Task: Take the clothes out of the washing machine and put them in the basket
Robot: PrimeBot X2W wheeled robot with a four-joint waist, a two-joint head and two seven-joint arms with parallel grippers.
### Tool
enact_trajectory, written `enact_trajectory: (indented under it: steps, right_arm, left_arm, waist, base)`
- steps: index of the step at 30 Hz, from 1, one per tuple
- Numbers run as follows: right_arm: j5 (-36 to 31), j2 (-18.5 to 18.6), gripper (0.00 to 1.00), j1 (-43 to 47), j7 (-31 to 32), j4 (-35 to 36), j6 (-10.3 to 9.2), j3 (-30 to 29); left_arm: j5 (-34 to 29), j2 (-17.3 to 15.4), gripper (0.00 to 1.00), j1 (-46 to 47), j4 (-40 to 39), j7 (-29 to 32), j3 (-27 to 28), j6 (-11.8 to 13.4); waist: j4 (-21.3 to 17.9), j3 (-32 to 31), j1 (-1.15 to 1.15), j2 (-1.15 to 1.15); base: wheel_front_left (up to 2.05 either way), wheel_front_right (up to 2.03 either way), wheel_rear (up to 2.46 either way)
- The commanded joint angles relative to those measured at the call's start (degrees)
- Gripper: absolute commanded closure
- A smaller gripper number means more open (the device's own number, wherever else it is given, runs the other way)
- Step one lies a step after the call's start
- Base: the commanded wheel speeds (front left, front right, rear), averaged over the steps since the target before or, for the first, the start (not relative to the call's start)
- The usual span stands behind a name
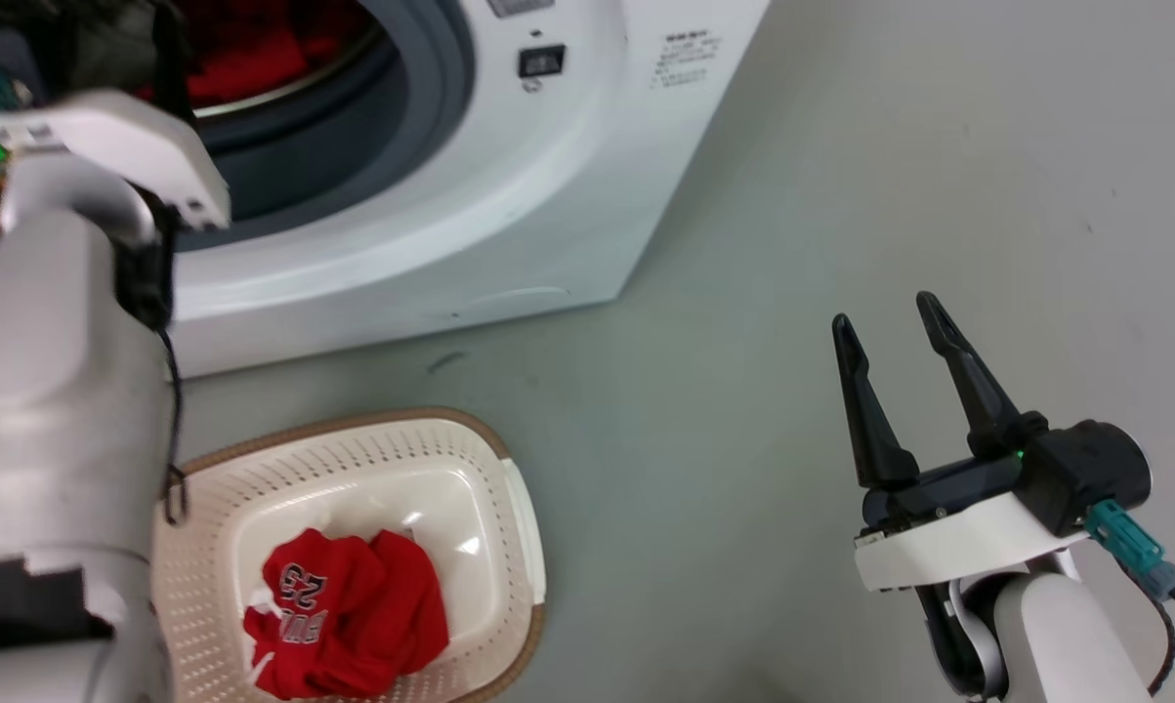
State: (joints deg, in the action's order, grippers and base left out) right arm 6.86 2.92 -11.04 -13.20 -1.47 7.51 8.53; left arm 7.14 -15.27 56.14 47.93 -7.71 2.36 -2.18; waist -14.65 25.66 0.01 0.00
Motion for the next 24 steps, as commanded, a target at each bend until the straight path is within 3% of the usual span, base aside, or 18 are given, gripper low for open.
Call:
enact_trajectory:
  steps: [1,13,24]
  right_arm:
    - [0.5,-0.1,0.0,-1.3,-0.5,-0.3,-0.04,0.3]
    - [4.6,-0.1,0.0,-5.9,-2.0,-2.4,-0.04,4.2]
    - [7.1,-0.1,0.0,-7.3,-2.0,-1.1,-0.04,6.5]
  left_arm:
    - [-0.4,-1.4,0.0,3.0,1.1,0.9,-0.2,-0.3]
    - [-1.8,-6.1,0.0,21.7,11.5,18.7,-3.9,-2.8]
    - [-0.8,-8.2,0.0,30.2,19.0,39.8,-4.6,-2.2]
  waist:
    - [-3.3,4.2,-0.01,0.0]
    - [-7.5,12.7,-0.01,0.0]
    - [-10.0,15.9,-0.01,0.0]
  base:
    - [0.0,0.0,0.0]
    - [0.0,0.0,0.0]
    - [0.0,0.0,0.0]
